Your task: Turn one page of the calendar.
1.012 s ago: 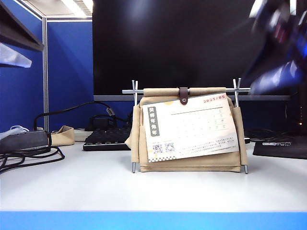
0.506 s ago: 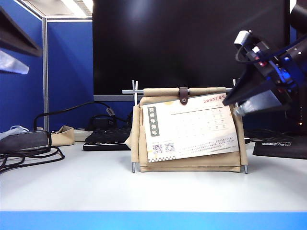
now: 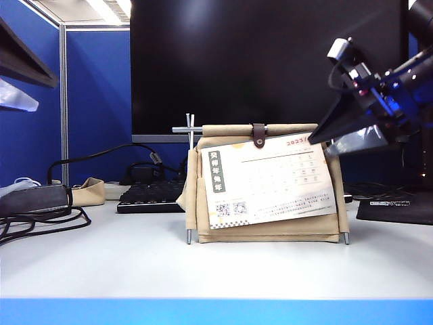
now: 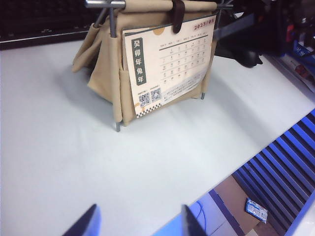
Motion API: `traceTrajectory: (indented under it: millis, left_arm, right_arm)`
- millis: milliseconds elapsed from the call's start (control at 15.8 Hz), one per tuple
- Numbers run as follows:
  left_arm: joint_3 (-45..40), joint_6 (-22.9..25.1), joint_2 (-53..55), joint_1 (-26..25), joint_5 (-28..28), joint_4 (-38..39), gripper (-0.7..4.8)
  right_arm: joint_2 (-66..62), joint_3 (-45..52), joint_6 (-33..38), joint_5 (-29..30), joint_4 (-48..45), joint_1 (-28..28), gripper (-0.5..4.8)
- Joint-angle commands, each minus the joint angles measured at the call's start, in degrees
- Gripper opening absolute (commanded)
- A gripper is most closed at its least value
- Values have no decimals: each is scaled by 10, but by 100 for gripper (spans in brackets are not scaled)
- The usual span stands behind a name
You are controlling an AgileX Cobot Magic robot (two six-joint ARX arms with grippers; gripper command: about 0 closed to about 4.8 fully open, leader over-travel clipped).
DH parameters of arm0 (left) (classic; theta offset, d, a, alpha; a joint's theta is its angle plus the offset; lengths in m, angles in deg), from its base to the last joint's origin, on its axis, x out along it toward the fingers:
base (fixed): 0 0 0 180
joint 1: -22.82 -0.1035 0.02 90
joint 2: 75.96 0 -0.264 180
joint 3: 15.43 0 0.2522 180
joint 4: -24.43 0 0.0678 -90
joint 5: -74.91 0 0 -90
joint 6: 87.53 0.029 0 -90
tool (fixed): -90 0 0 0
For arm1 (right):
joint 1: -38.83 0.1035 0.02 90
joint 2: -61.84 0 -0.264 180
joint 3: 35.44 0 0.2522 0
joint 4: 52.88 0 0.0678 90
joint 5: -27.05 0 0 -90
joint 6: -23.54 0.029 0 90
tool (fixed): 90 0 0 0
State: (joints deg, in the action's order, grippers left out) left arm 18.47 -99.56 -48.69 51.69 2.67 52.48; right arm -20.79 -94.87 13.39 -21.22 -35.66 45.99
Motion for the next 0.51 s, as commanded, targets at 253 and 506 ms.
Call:
traceTrajectory:
  millis: [253, 506]
  left_arm:
    - [3, 2, 1, 1, -2, -5, 217]
    - [3, 2, 1, 1, -2, -5, 217]
  right_arm:
    - [-40, -2, -2, 23, -8, 20, 274]
    - [-43, -2, -2, 52, -9, 23, 274]
